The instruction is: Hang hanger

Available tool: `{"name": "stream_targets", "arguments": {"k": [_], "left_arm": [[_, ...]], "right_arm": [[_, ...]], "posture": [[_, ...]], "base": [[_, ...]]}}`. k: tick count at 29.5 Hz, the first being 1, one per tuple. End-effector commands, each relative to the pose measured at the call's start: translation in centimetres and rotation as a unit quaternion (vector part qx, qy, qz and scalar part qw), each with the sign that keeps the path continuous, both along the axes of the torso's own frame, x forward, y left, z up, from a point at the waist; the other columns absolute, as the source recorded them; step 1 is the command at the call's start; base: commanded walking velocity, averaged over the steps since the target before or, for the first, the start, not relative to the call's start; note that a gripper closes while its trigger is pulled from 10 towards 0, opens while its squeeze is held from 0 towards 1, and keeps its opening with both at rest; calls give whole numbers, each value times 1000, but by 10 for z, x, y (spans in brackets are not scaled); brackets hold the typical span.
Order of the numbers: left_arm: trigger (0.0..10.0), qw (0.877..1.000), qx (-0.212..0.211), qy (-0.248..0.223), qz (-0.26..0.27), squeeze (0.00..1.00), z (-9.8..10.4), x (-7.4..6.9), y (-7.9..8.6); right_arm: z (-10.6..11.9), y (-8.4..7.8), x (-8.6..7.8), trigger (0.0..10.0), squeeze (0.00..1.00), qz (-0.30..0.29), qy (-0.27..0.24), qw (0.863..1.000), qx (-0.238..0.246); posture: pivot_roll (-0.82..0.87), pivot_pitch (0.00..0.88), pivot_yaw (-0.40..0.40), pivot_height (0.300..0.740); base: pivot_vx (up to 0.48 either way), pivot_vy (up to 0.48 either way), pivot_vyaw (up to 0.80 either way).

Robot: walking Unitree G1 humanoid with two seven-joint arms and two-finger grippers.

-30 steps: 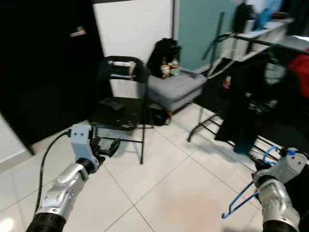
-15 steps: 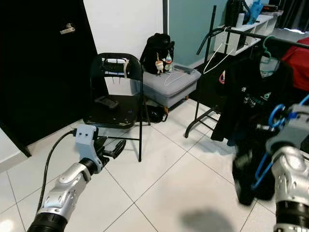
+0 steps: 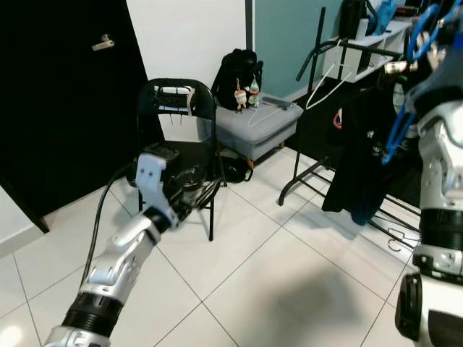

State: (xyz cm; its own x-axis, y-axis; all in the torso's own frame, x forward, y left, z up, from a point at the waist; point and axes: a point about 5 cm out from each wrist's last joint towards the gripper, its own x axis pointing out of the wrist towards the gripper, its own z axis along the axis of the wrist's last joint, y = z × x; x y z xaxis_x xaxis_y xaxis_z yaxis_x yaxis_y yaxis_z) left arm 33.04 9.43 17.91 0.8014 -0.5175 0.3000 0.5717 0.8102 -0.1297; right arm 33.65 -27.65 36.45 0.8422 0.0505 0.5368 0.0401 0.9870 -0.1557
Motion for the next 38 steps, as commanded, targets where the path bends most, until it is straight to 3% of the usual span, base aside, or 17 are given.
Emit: {"name": "stream_targets", "arguments": {"k": [1, 4, 5, 6, 8, 12, 24, 29, 38], "left_arm": [[10000, 999, -24, -15, -23, 0, 15, -1, -11], [10000, 998, -43, -30, -40, 0, 27, -2, -21], [10000, 995, -64, -51, -56, 0, 43, -6, -34], [10000, 995, -64, -51, -56, 0, 43, -6, -34], [10000, 989, -98, -77, -74, 0, 66, -13, -49], [10000, 987, -110, -85, -84, 0, 74, -17, -54], [10000, 995, -72, -40, -56, 0, 48, -12, -42], [10000, 996, -69, -36, -53, 0, 46, -14, -40], [10000, 996, -66, -35, -59, 0, 44, -15, -43]], "right_arm": [[4, 5, 6, 10000, 0, 10, 9, 1000, -7], [7, 6, 9, 10000, 0, 12, 10, 1000, -9], [9, 8, 11, 10000, 0, 17, 11, 1000, -8], [9, 8, 11, 10000, 0, 17, 11, 1000, -8], [12, 15, 14, 10000, 0, 33, 8, 999, -2], [14, 21, 17, 10000, 0, 49, 7, 999, 3], [-3, 53, 23, 10000, 0, 130, 40, 991, -1], [-22, 62, 26, 10000, 0, 149, 64, 987, 10], [-29, 74, 24, 10000, 0, 172, 72, 982, 13]], "posture": [[-169, 0, -6, 740], [-169, 0, -6, 740], [-163, 0, -11, 740], [-163, 0, -11, 740], [-160, 0, -12, 740], [-157, 0, -14, 740], [-129, 0, -15, 740], [-110, 0, -22, 740], [-117, 0, -15, 740]], "base": [[0, 0, 0], [0, 0, 0], [0, 0, 0], [0, 0, 0], [0, 0, 0], [0, 0, 0], [0, 0, 0], [0, 0, 0], [0, 0, 0]]}}
